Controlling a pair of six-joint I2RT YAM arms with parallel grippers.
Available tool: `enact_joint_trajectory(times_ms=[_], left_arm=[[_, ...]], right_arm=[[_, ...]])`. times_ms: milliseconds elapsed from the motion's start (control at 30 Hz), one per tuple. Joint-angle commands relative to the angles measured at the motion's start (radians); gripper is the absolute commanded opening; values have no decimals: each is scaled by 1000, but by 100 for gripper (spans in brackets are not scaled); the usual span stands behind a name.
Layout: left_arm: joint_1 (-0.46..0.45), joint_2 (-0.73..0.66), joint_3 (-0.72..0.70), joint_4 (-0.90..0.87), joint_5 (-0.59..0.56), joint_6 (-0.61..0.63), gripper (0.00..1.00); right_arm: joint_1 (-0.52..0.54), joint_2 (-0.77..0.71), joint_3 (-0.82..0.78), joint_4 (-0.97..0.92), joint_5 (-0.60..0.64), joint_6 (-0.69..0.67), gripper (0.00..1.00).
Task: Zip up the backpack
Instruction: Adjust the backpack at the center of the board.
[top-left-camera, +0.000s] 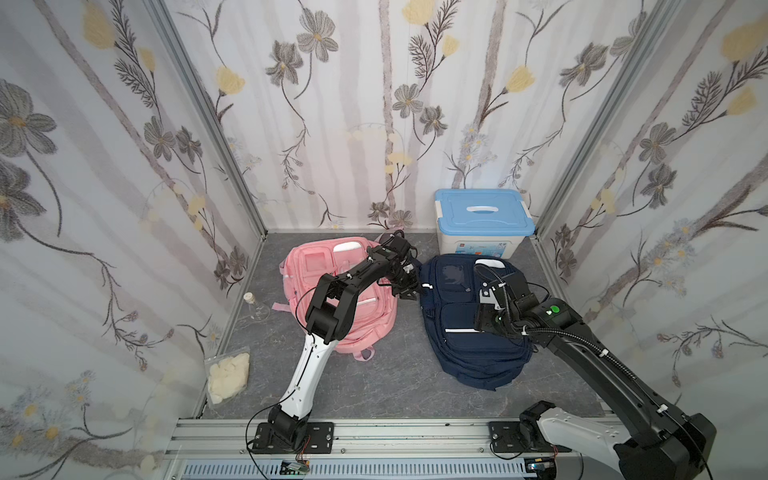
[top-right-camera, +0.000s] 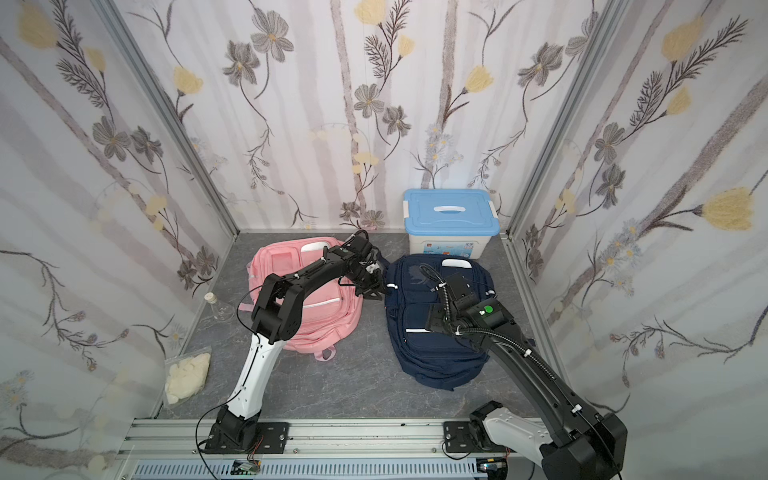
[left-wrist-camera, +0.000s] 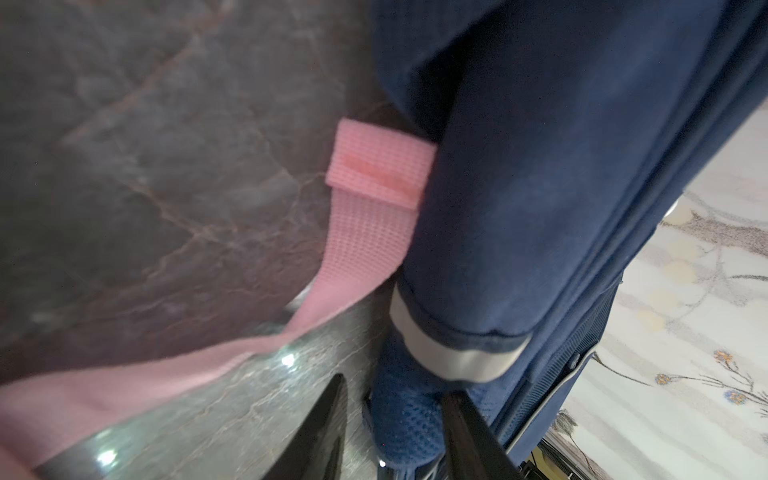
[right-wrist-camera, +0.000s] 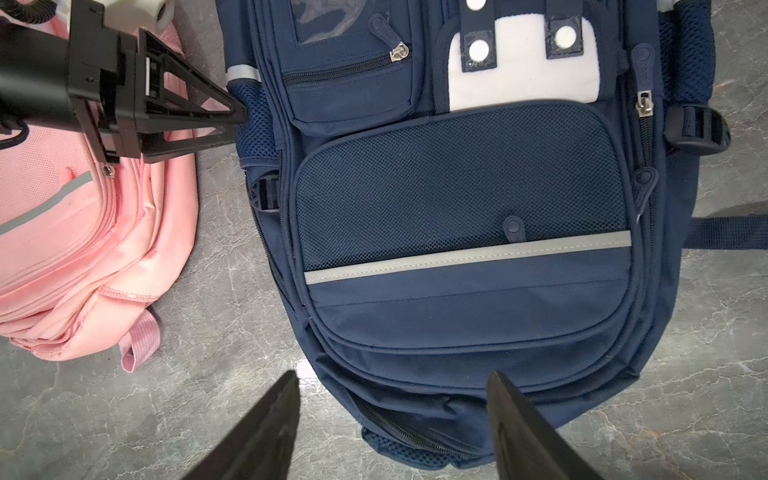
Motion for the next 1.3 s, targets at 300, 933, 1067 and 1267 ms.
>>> enact_joint_trajectory(times_ms=[300, 933, 1067, 1267], left_arm=[[-30, -12, -34, 35, 67, -6, 0], [-67, -193, -298, 848, 274, -892, 0], [-74, -215, -303, 867, 263, -922, 0], [-85, -231, -335, 883, 238, -927, 0]], right_arm=[[46, 0, -1, 11, -5, 81, 72], [684, 115, -138, 359, 586, 267, 69], [733, 79, -225, 440, 742, 256, 66], [800, 165, -256, 598, 811, 260, 62]])
